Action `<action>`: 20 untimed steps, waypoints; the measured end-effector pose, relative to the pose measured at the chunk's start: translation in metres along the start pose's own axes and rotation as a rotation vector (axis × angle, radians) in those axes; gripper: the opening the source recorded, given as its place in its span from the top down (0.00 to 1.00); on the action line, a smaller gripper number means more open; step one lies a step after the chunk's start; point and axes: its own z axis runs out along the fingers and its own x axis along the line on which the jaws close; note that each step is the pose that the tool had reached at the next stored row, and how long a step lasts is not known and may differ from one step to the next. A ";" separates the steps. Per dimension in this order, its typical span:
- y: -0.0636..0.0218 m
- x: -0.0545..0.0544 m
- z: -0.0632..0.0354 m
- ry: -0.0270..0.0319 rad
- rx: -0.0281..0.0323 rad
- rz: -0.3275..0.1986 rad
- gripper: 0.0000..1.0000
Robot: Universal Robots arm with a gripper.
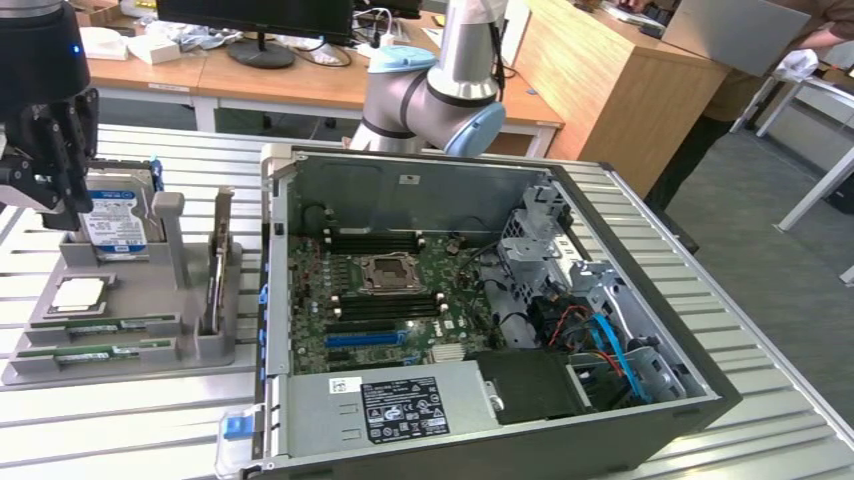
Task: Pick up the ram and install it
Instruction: 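Pick up the ram and move it above insertion slot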
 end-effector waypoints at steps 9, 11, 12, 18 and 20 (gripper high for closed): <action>0.0000 0.000 0.0004 0.0015 -0.0008 -0.035 0.70; 0.0000 0.000 0.0004 0.0015 -0.0008 -0.035 0.70; 0.0000 0.000 0.0004 0.0015 -0.0008 -0.035 0.70; -0.0001 0.000 0.0013 0.0012 -0.0005 -0.035 0.70; -0.0001 0.000 0.0031 0.0011 -0.0009 -0.035 0.70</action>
